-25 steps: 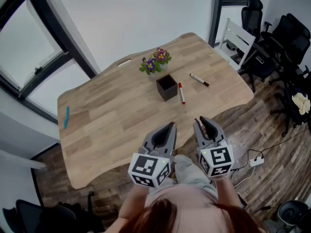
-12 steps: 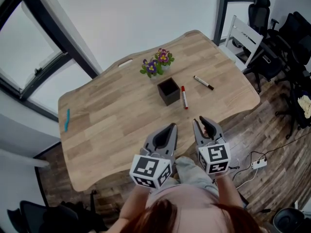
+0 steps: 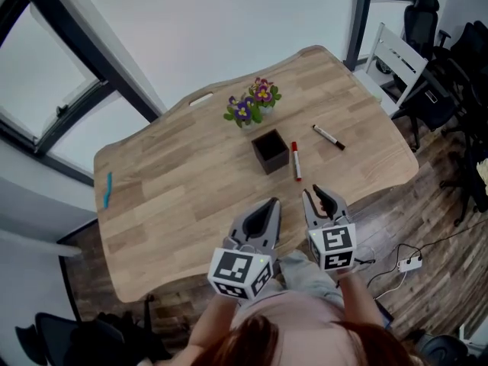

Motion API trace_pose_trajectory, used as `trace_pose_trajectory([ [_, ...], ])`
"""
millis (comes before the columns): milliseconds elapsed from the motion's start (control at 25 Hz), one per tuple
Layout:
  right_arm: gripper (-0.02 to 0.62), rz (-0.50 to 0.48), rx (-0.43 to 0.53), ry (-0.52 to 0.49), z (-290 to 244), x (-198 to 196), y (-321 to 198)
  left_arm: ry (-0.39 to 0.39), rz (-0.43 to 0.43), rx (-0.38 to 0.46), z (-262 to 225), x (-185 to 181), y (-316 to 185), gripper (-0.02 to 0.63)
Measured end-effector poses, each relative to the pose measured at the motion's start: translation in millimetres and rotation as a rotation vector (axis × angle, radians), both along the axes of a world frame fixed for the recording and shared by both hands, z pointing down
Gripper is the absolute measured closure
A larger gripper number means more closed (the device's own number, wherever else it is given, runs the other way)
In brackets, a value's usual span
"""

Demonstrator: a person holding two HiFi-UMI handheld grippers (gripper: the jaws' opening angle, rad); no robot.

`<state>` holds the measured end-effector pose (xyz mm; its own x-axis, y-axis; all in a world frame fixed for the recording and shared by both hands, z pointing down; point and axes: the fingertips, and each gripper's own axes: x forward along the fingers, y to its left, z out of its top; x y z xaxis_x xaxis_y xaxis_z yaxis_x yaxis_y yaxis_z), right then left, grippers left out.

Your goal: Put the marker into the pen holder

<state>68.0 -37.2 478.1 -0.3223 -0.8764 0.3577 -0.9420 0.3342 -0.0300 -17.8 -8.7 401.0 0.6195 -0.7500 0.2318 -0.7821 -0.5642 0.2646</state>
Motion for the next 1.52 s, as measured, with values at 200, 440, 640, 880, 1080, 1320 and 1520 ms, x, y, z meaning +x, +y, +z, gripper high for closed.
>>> trace_pose_trajectory([
  [200, 0.518, -0.014, -0.047, 0.012, 24.7, -1.2, -17.0, -0.007, -0.023, -0.022, 11.0, 0.6, -13.7, 0.604],
  [440, 0.515, -0.021, -0.107, 0.014, 53.7, -1.4, -36.9, -0.011, -0.047, -0.040, 17.0, 2.3, -28.9, 0.604],
  [640, 0.512, -0.028, -0.152, 0.036, 78.6, -4.1, -51.4, -0.014, -0.070, -0.065, 25.1, -1.4, -40.4, 0.604],
  [880, 0.508, -0.032, -0.220, 0.068, 111.3, -3.7, -61.6, -0.017, -0.095, -0.086, 34.1, -2.5, -53.7, 0.604],
  [1080, 0.505, -0.024, -0.278, 0.083, 135.4, 0.5, -69.4, -0.023, -0.113, -0.101, 42.2, -2.0, -64.1, 0.604],
  [1320, 0.500, -0.021, -0.351, 0.084, 162.0, 1.5, -75.5, -0.022, -0.139, -0.127, 51.1, -1.9, -74.0, 0.604],
  [1520, 0.500, -0.019, -0.407, 0.089, 178.7, 1.1, -77.8, -0.022, -0.164, -0.150, 57.4, -2.1, -79.2, 0.604],
])
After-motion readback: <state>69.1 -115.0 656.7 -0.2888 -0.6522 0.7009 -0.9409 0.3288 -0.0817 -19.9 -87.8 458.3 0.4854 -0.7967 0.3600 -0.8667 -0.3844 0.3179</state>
